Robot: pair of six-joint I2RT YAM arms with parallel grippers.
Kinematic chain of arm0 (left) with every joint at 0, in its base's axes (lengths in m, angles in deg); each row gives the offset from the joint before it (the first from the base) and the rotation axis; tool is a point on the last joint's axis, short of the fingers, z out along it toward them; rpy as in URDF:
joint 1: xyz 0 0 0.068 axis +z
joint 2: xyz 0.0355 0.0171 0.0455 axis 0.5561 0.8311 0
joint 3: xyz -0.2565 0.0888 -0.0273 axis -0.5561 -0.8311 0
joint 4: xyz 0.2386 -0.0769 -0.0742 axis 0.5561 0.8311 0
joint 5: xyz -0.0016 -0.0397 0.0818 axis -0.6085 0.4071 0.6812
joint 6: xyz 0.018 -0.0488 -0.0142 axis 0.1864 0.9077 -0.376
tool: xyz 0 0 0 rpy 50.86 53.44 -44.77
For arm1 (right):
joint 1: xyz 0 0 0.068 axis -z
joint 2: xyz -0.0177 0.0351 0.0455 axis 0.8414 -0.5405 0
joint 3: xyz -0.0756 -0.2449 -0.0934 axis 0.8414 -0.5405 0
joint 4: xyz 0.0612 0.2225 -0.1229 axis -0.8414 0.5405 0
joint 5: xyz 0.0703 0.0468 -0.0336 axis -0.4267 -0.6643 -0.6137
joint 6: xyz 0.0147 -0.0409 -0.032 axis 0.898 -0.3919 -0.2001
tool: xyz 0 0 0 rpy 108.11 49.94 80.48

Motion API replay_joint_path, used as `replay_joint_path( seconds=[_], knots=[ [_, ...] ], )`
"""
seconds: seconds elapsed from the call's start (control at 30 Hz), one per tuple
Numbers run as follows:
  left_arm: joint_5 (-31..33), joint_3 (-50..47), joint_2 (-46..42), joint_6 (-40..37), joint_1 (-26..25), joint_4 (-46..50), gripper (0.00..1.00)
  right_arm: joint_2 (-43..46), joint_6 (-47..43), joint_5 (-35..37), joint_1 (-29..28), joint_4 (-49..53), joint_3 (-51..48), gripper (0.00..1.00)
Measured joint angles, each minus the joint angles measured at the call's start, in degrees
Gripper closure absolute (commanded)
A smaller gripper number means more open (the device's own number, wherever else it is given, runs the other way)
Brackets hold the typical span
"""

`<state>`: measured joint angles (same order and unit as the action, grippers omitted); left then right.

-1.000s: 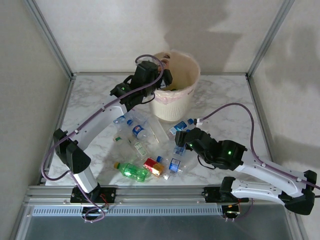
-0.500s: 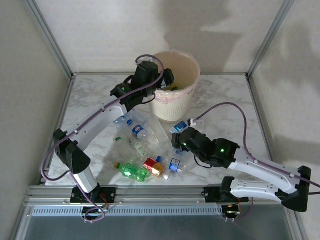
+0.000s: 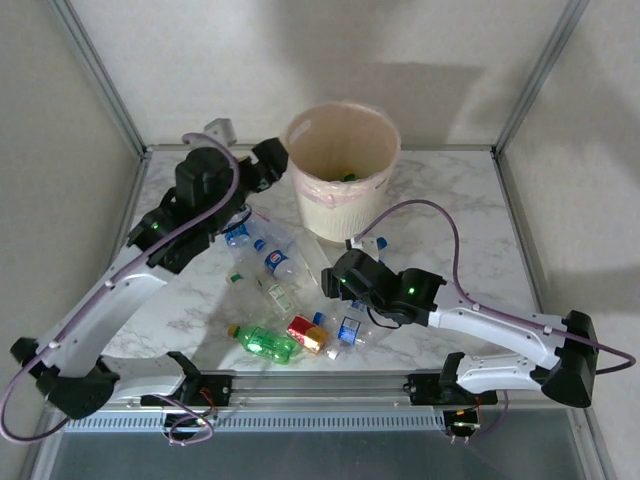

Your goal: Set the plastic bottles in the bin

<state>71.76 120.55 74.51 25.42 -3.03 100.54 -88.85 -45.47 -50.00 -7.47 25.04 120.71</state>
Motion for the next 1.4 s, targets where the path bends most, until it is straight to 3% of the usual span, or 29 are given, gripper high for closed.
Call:
replay_joint_path(
  seconds=[0.33, 0.6, 0.93, 1.4],
  knots=[
    [1.6, -13.7, -8.09, 3.19, 4.63, 1.86, 0.12, -5.77, -0.52, -1.57, 0.0, -3.3, 0.02, 0.2],
    [1.7, -22.27, -13.0, 6.84, 7.15, 3.17, 0.11, -15.85, -2.27, -2.8, 1.62, -3.43, 2.47, 0.25],
    [1.44, -26.45, -14.08, 8.61, 9.68, 3.1, 0.1, -24.87, -6.75, -4.5, 4.9, -3.65, 5.01, 0.21],
    [0.26, -29.64, -15.98, 9.44, 11.93, 2.97, 0.1, -31.89, -9.92, -4.63, 5.64, -5.03, 7.02, 0.25]
  ],
)
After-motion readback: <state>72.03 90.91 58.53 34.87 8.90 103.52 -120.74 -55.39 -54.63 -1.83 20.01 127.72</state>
